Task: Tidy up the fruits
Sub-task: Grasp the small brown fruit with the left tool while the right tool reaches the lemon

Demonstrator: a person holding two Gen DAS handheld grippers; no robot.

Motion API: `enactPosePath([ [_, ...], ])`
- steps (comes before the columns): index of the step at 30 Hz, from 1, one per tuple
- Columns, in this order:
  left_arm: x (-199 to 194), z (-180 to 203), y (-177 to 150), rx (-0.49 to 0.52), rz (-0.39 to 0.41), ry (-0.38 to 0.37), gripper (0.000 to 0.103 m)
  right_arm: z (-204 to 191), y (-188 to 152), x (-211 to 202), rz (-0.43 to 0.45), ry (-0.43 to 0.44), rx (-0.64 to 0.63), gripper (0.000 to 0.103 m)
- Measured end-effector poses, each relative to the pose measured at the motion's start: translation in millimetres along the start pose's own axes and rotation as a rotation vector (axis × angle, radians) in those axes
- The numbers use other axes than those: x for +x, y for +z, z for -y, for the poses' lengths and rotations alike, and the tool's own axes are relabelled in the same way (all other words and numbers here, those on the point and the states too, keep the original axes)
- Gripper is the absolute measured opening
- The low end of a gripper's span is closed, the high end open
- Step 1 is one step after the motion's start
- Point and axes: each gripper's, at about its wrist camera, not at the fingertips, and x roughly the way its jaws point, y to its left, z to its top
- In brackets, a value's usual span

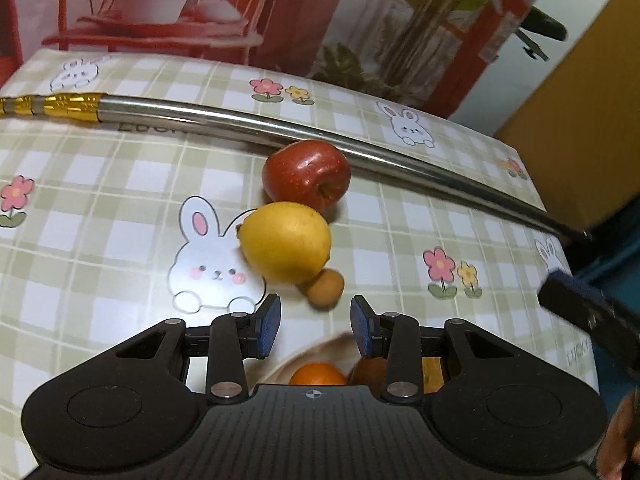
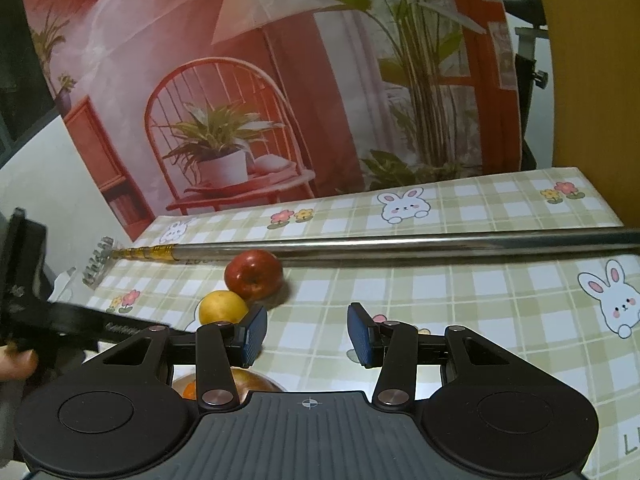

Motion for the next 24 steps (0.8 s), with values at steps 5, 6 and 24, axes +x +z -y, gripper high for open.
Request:
enactPosePath([
  [5,20,7,8,-0.063,-0.013,0.018,0.04,13,-2,2,0.003,0.005,0.032,0.042],
  [6,22,9,9,-0.065,-0.014,0.022,0.04,16,-3,2,0.004,0.005,0.038,0.042],
  [24,46,21,7,-0.093,-0.01,0.083,0.033,47,-12,3,0.011,0.006,0.112,0.042],
])
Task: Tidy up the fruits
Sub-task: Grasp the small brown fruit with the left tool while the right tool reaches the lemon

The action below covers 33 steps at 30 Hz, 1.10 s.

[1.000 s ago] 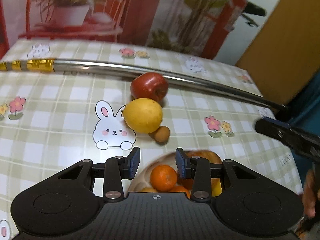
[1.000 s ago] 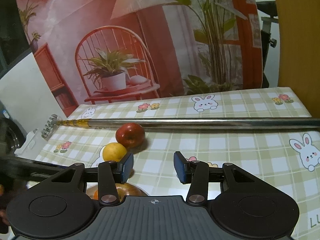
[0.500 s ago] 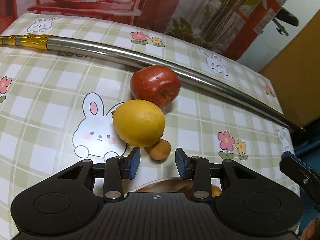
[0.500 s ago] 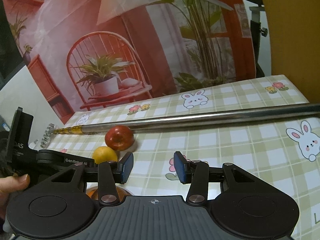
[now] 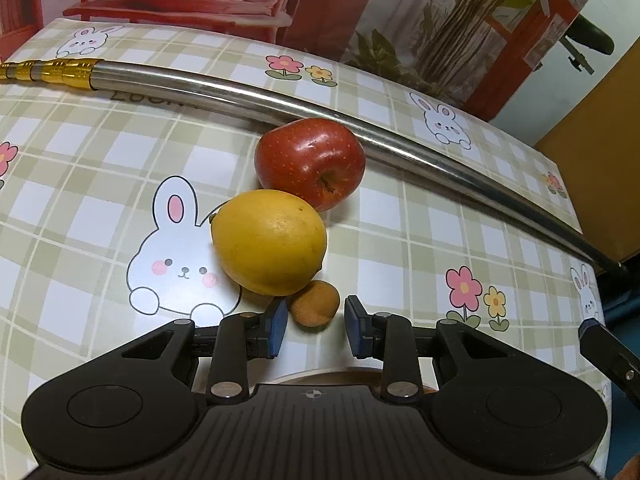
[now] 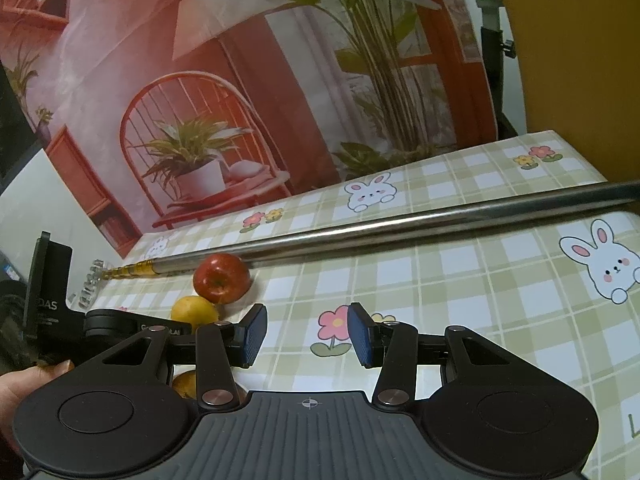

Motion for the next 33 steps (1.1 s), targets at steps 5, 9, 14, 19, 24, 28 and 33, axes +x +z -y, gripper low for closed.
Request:
enactPosePath([
  [5,0,5,-3,0.046,0.021,-0.017,0.029,3,-2,-1,0.0,0.003,0.011,0.042],
  [9,-5,6,-6,0.067,0.029,-0.03,0.029,3,-3,-1,-0.004,0.002,0.016,0.042],
  [14,-19,2,-9,0.074,0.04,-0.05,0.028,1,-4,-1,-0.012,0.007,0.014,0.042],
  [19,-39,-7,-12,0.078,0.059,-0.069,0.029,-7,-5,0,-0.023,0.016,-0.004,0.042],
  [24,-60,-22,-15,0.082,0.089,-0.075,0.029,-19,-4,5,-0.039,0.029,-0.039,0.042],
  [28,-76,-35,-16,0.095,0.114,-0.065,0.029,-30,-2,10,-0.052,0.035,-0.074,0.042],
  [33,-93,-52,-18,0.103,0.152,-0.039,0.029,-46,-1,20,-0.08,0.041,-0.133,0.042],
])
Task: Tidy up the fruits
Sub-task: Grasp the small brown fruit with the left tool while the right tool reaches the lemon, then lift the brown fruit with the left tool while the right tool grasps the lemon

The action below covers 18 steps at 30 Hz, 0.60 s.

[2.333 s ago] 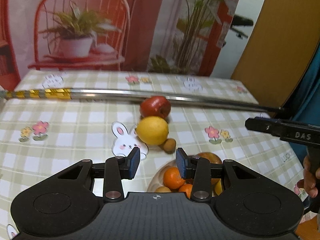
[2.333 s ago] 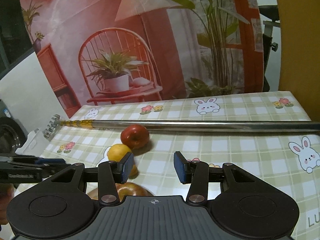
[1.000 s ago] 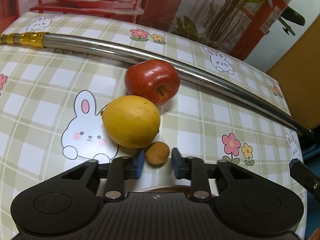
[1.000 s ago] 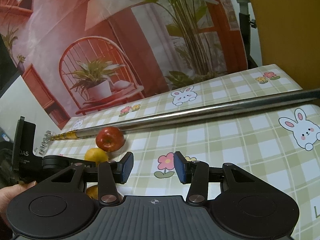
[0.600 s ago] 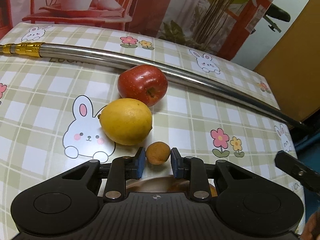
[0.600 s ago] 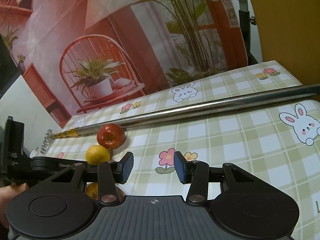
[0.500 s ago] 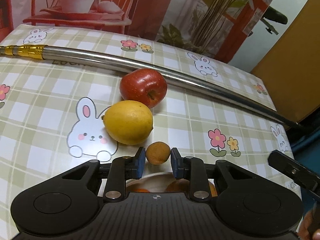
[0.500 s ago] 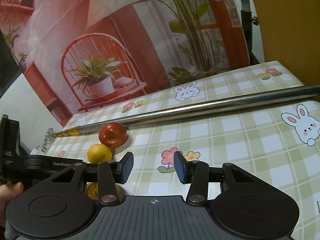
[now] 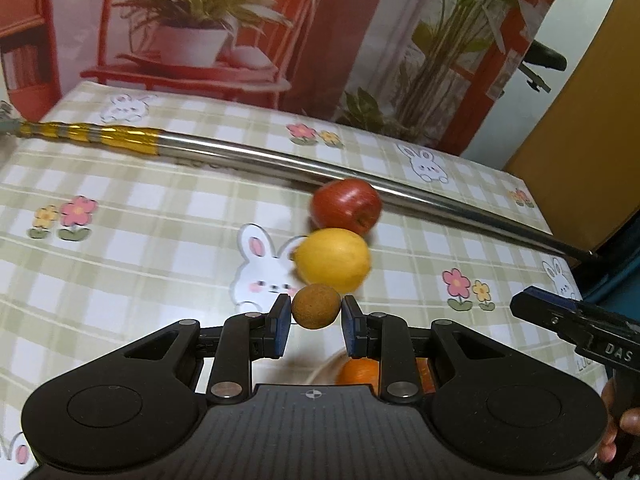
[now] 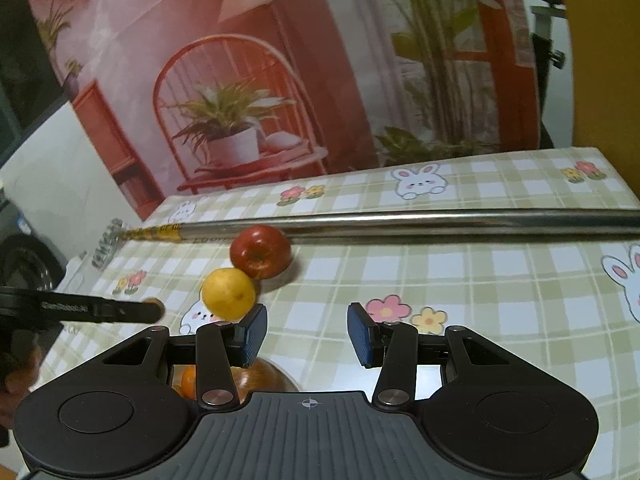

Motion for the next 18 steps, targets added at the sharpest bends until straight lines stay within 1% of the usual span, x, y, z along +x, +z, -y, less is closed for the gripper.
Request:
enactPosePath([
  [7,-19,-16,-9,0.026,0.041,0.015,0.029,-27,10,18,-0.03,0.031,-0.082,0.042],
  [13,-28,-23,-15,0.055,0.072,0.005,0.029,-61,23,34,-0.021,0.063,-0.229,0.042],
  [18,-34,-27,-20,0.063,0.099,-0.007,0.029,-78,31,59,-0.039,0.089,-0.293,0.042],
])
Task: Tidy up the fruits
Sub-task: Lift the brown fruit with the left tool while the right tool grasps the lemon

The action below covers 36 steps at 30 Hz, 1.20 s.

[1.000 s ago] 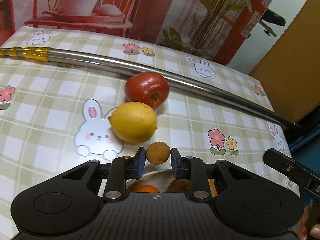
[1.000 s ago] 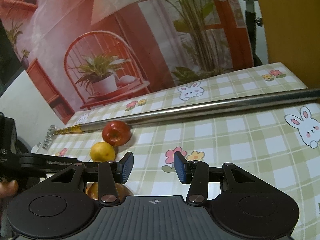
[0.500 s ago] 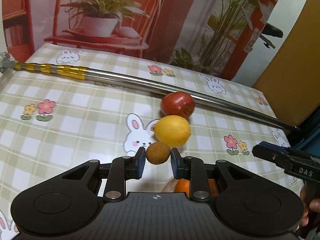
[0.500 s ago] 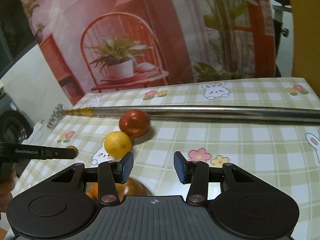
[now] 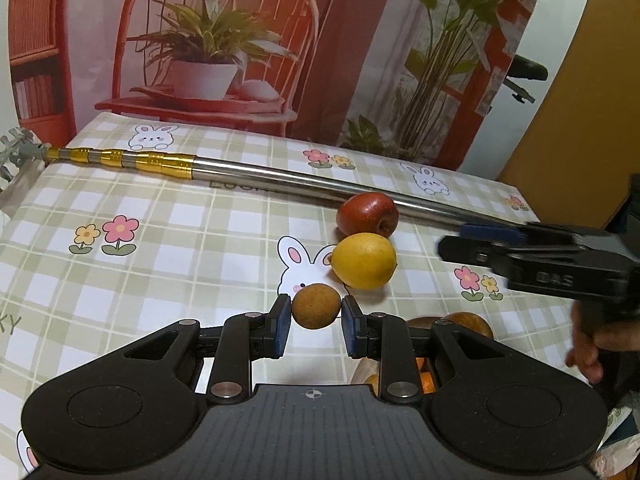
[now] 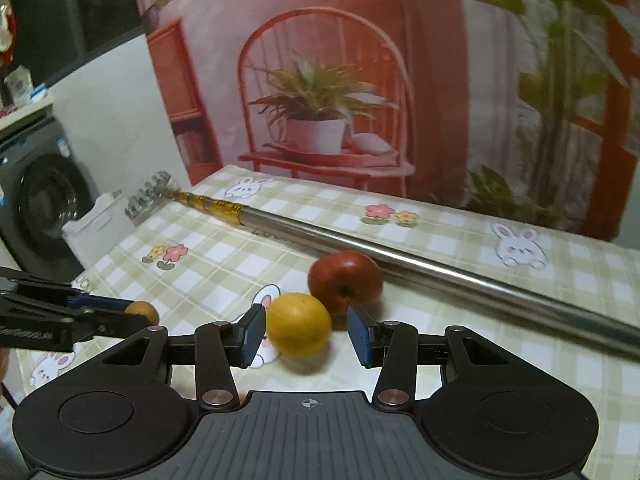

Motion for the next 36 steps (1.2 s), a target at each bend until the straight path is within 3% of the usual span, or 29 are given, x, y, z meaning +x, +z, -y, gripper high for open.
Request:
enactPosePath([
  [6,-2,-5,-6,-0.009,0.02,-0.014,0.029,-6,9,34,-0.062,0.0,-0.031,0.046],
  [13,-3,-13,-10,-0.024,0.028,-0.025,0.029,-4,7,66,-0.142,0.002,0.028,0.047],
  [31,-1,-16,-16,-0.042,0.019,-0.044,0.029,-11,13,97,-0.22,-0.026,0.022,0.054],
  [36,-2,-13,-17,-0.034,0.02,-0.046,0.029,-7,12,97,-0.249,-0.022,0.069,0.053],
])
